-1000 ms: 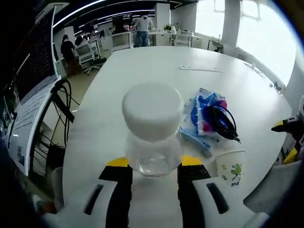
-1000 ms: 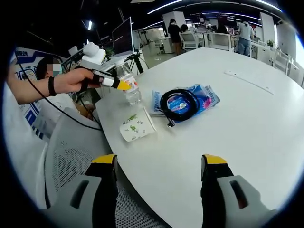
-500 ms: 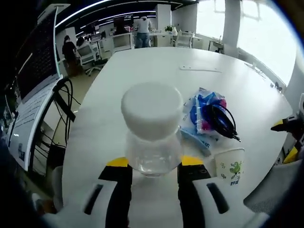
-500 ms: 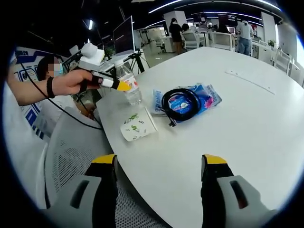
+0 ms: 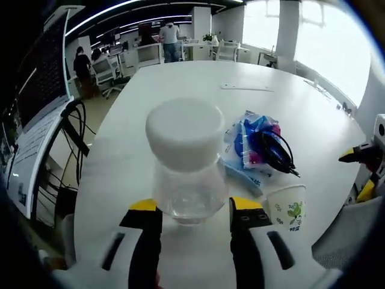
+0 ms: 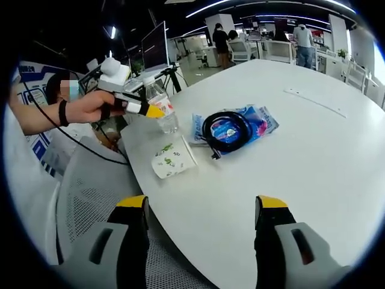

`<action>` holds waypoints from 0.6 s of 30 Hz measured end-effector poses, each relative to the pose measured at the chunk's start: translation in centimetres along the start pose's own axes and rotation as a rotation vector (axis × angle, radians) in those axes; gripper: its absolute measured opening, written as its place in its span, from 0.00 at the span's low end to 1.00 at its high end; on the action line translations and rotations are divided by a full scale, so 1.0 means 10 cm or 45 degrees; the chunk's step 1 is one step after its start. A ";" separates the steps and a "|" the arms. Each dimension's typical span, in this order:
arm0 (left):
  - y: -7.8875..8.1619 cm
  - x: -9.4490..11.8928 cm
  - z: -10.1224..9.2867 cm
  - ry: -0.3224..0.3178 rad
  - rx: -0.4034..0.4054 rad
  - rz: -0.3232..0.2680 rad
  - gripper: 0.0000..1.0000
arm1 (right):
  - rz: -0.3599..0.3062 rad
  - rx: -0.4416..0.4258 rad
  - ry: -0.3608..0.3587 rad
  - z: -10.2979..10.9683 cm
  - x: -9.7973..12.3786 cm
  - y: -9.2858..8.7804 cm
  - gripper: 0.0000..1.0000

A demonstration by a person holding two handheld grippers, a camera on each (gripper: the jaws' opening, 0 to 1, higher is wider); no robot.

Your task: Arrange the tabletop items into an orderly group along one side of the table until the central work area is clear of visible clutter.

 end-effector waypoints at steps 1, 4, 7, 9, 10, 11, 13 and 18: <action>0.00 0.00 0.00 -0.003 0.000 -0.003 0.47 | -0.001 -0.002 0.000 0.00 0.00 0.00 0.71; -0.01 -0.02 0.01 -0.007 -0.021 -0.004 0.47 | 0.002 -0.002 -0.002 -0.01 0.00 -0.01 0.71; -0.02 -0.03 0.03 -0.013 -0.026 -0.002 0.46 | 0.005 -0.003 0.001 0.00 -0.01 -0.02 0.71; -0.02 -0.03 0.04 -0.012 -0.022 -0.007 0.46 | 0.008 -0.002 0.002 0.00 -0.01 -0.03 0.71; -0.02 -0.03 0.04 -0.012 -0.023 -0.009 0.46 | 0.009 -0.004 0.002 0.00 -0.01 -0.03 0.71; -0.01 -0.03 0.05 -0.012 -0.024 -0.011 0.45 | 0.010 -0.004 0.002 0.00 -0.01 -0.03 0.71; 0.00 -0.02 0.05 -0.013 -0.030 -0.018 0.43 | 0.009 -0.004 0.002 0.00 -0.01 -0.03 0.71; 0.01 -0.03 0.05 -0.017 -0.045 -0.018 0.38 | 0.011 -0.006 0.002 0.00 -0.02 -0.03 0.71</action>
Point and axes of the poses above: the point that each gripper's makers call its tool centre point, and the gripper's own axes: x roughly backward along the fingers, z roughly to its left, y roughly out of its top, the point moved 7 cm from there along x, roughly backward along the fingers, and after that the axes turned 5 degrees about y, right-handed, at the moved point
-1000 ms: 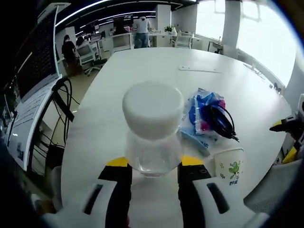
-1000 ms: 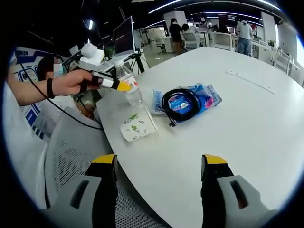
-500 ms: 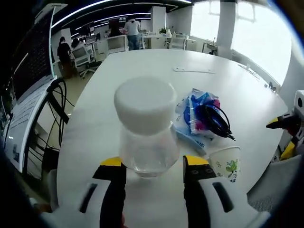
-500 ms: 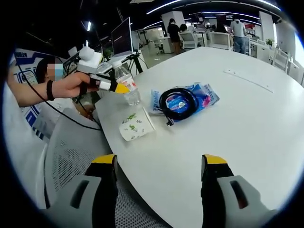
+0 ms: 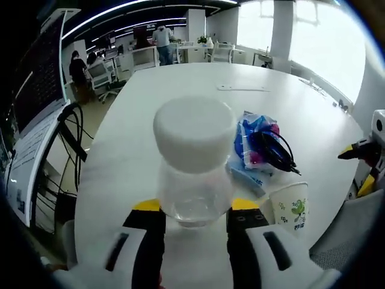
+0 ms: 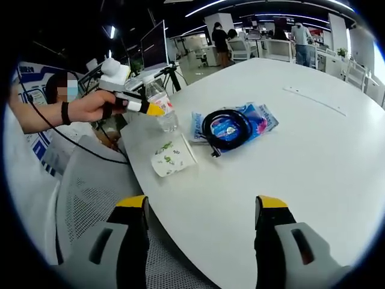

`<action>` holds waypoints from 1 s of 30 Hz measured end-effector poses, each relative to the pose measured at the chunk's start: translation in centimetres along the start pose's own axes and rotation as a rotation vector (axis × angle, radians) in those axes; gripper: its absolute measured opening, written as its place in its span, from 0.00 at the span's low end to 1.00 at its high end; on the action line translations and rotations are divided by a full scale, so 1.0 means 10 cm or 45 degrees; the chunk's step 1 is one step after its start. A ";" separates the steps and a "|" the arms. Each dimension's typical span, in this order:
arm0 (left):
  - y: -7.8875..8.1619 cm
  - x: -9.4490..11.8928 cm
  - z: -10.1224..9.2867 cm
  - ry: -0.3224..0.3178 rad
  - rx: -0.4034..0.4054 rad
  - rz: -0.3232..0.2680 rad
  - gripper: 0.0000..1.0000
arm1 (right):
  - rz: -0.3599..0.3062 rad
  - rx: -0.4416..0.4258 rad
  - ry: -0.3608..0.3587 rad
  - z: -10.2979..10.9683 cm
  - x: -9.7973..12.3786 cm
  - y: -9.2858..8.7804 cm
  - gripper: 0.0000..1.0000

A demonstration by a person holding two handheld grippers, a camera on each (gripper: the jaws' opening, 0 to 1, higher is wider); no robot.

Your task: Arrange the tabletop items into an orderly group along one side of the table until the central work area is clear of visible clutter.

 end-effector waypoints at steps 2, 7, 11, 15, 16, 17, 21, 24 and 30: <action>0.00 0.00 0.00 0.000 0.003 -0.006 0.38 | 0.002 0.001 0.001 0.00 0.00 0.00 0.71; 0.00 -0.01 -0.01 0.012 0.003 -0.015 0.37 | 0.005 -0.002 0.000 -0.01 0.00 0.00 0.71; 0.02 -0.02 -0.01 0.029 0.011 -0.017 0.37 | 0.003 -0.005 -0.001 -0.02 0.01 0.00 0.71; 0.04 -0.04 0.00 0.049 0.024 -0.014 0.37 | 0.002 -0.005 -0.003 -0.03 0.02 -0.01 0.71; 0.06 -0.06 0.01 0.055 0.027 -0.013 0.37 | 0.002 -0.006 -0.002 -0.03 0.02 -0.01 0.71; 0.07 -0.07 0.01 0.057 0.029 -0.014 0.37 | 0.003 -0.005 -0.003 -0.03 0.02 -0.01 0.71; 0.13 -0.13 0.04 0.068 0.036 -0.014 0.37 | 0.006 -0.004 -0.003 -0.03 0.02 -0.01 0.71; 0.17 -0.15 0.04 0.077 0.041 -0.016 0.37 | 0.009 -0.007 -0.003 -0.03 0.02 -0.02 0.71; 0.32 -0.26 0.06 0.090 0.044 -0.024 0.37 | 0.013 -0.012 -0.004 -0.02 0.03 -0.03 0.71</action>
Point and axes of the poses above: the point that each gripper's makers call its tool centre point, and the gripper's own axes: x roughly backward along the fingers, z roughly to its left, y roughly out of its top, the point moved 7 cm from there along x, roughly backward along the fingers, and after that the axes turned 5 degrees about y, right-handed, at the moved point
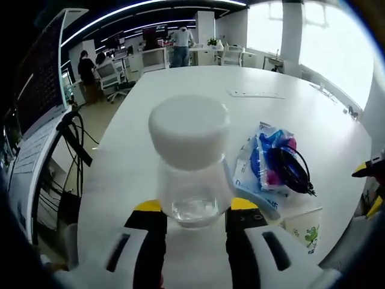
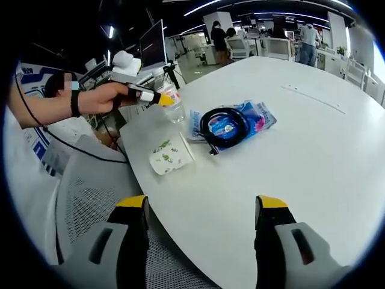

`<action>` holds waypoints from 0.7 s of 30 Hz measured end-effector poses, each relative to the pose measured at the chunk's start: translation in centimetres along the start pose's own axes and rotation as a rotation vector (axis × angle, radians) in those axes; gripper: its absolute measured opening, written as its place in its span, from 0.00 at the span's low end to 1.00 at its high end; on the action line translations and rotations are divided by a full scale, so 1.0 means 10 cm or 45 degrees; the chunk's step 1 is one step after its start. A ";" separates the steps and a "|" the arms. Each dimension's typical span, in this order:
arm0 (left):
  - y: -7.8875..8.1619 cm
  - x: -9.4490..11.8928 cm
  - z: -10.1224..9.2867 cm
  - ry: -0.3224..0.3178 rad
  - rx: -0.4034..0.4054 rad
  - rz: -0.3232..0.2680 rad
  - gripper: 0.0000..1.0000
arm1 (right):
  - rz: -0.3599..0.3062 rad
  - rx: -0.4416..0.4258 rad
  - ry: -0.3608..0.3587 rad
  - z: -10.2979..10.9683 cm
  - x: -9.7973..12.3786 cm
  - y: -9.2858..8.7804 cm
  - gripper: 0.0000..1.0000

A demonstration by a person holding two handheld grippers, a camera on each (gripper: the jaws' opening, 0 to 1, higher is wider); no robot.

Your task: Arrange the tabletop items into an orderly group along one side of the table until the central work area is clear of visible clutter.

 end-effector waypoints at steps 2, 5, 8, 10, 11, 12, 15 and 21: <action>0.05 -0.04 0.00 0.003 0.000 -0.004 0.37 | 0.003 0.000 -0.001 0.00 0.00 -0.01 0.71; 0.10 -0.10 0.00 0.008 0.003 -0.009 0.37 | 0.003 -0.005 -0.004 -0.01 0.01 -0.01 0.71; 0.18 -0.18 0.00 0.012 0.010 -0.014 0.37 | 0.005 -0.010 -0.005 -0.02 0.01 -0.02 0.71; 0.21 -0.22 0.00 0.015 0.010 -0.018 0.37 | 0.007 -0.011 -0.005 -0.03 0.01 -0.02 0.71; 0.24 -0.24 0.00 0.017 0.013 -0.024 0.37 | 0.010 -0.011 -0.005 -0.03 0.01 -0.02 0.71; 0.26 -0.27 -0.01 0.018 0.012 -0.027 0.37 | 0.011 -0.012 -0.005 -0.04 0.01 -0.02 0.71; 0.31 -0.32 -0.01 0.018 0.014 -0.035 0.37 | 0.010 -0.017 -0.005 -0.05 0.01 -0.03 0.71; 0.40 -0.41 -0.02 0.020 0.009 -0.054 0.37 | 0.018 -0.025 -0.009 -0.06 0.04 -0.06 0.71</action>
Point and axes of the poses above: the point that each gripper's makers call its tool centre point, and the gripper's own axes: x roughly backward along the fingers, z roughly to its left, y roughly out of its top, the point moved 7 cm from there along x, roughly backward along the fingers, and after that the axes turned 5 degrees about y, right-handed, at the moved point
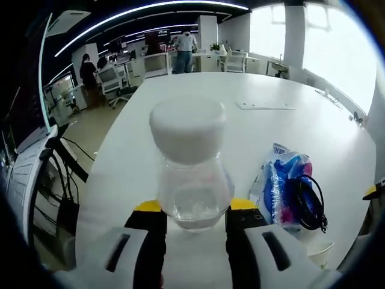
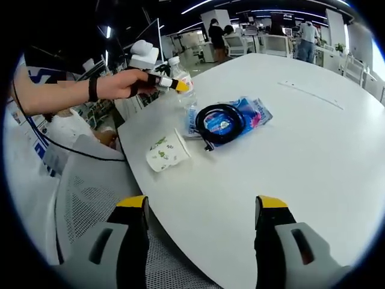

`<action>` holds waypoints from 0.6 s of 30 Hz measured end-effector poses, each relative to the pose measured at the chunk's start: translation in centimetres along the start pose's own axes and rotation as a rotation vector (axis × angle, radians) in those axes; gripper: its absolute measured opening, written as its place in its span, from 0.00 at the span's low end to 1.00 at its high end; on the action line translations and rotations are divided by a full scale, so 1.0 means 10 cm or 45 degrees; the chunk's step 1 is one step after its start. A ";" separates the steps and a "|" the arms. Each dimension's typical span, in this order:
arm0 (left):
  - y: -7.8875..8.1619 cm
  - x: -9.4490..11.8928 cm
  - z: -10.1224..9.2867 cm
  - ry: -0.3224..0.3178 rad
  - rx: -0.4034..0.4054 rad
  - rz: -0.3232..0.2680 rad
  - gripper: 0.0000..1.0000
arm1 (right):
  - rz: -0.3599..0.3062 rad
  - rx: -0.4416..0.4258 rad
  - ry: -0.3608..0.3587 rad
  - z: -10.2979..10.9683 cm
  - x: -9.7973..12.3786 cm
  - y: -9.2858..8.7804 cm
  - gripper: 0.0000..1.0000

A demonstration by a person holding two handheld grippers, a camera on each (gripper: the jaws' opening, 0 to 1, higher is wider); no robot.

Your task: Arrange the tabletop items into an orderly group along one side of the table until the central work area is clear of visible clutter.

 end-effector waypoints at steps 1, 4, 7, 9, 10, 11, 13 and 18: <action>0.01 -0.01 0.00 -0.001 -0.002 -0.003 0.37 | 0.001 -0.001 0.000 0.00 0.00 0.00 0.71; 0.04 -0.05 0.00 -0.001 -0.006 -0.009 0.37 | 0.007 -0.003 -0.002 -0.01 0.02 -0.02 0.71; 0.07 -0.08 -0.01 -0.002 -0.012 -0.010 0.37 | 0.008 -0.008 -0.003 -0.01 0.03 -0.03 0.71; 0.09 -0.10 -0.01 -0.003 -0.012 -0.007 0.37 | 0.010 -0.008 -0.003 -0.01 0.03 -0.04 0.71; 0.09 -0.10 -0.01 -0.003 -0.013 -0.008 0.37 | 0.011 -0.009 -0.003 -0.01 0.03 -0.04 0.71; 0.10 -0.11 -0.01 -0.003 -0.013 -0.008 0.37 | 0.012 -0.010 -0.003 -0.01 0.03 -0.05 0.71; 0.11 -0.13 -0.01 -0.002 -0.012 -0.008 0.37 | 0.014 -0.012 -0.003 -0.01 0.04 -0.05 0.71; 0.12 -0.14 -0.01 -0.002 -0.008 -0.004 0.37 | 0.013 -0.017 -0.005 -0.02 0.04 -0.06 0.72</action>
Point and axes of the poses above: the point that each gripper's makers call its tool centre point, and the gripper's own axes: x roughly backward along the fingers, z roughly to its left, y roughly out of its top, the point moved 7 cm from there along x, roughly backward along the fingers, and after that the axes turned 5 degrees about y, right-handed, at the moved point
